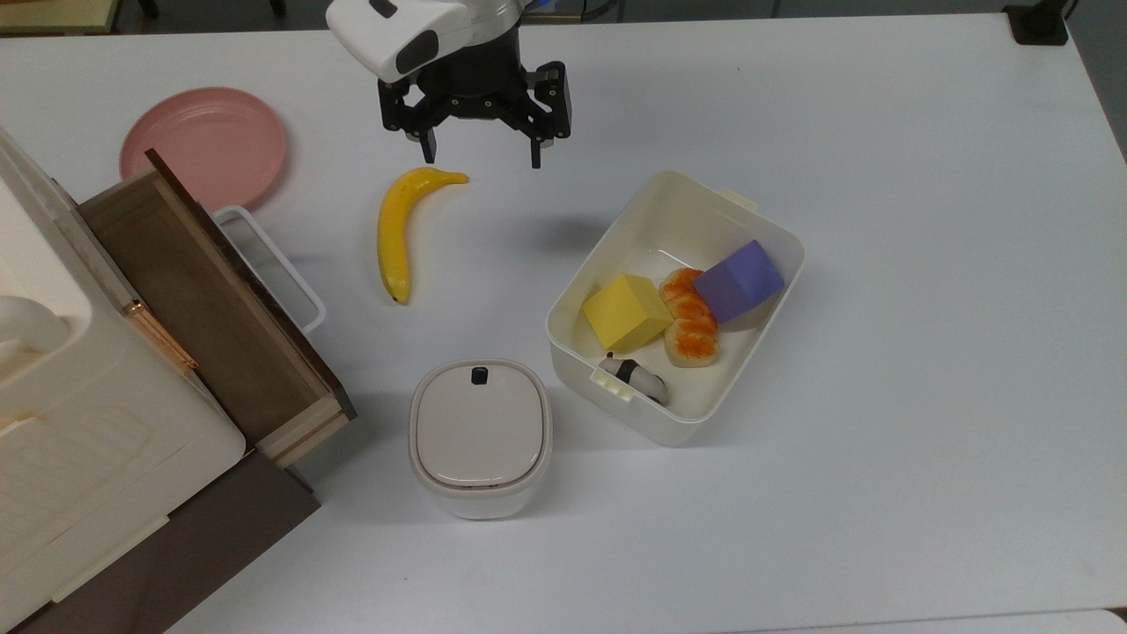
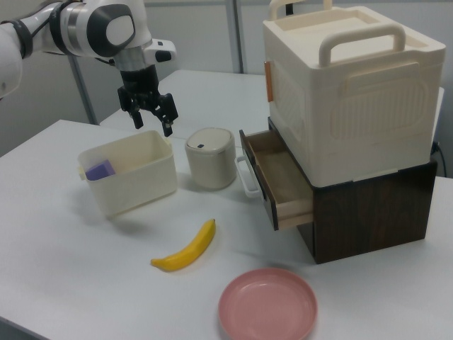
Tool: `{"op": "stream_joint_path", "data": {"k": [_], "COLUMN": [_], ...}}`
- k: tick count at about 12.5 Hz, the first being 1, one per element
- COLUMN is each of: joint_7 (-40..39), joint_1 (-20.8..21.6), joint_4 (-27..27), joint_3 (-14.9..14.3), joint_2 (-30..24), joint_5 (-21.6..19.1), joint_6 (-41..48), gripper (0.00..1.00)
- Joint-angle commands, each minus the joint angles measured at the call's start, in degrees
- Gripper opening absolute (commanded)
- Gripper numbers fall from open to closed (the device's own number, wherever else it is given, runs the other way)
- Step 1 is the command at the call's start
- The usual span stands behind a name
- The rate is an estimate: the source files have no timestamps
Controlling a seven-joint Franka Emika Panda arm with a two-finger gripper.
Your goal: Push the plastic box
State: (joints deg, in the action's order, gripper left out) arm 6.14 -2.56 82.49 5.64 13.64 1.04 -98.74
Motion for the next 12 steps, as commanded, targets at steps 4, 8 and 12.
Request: {"op": "stream_joint_path", "data": {"k": [4,8,12], "joint_7": [1.16,0.54,0.02], "joint_1": [-0.25,0.10,-0.08], "joint_4": [1.10,1.98,1.98], "joint_3": [-0.02,0.07,0.16], "joint_2": [-1.34,-1.43,-1.60], "joint_5": [1.16,1.33,1.07], "joint_6": [1.01,1.10,1.97], "gripper": [1.00,1.00,1.00]}}
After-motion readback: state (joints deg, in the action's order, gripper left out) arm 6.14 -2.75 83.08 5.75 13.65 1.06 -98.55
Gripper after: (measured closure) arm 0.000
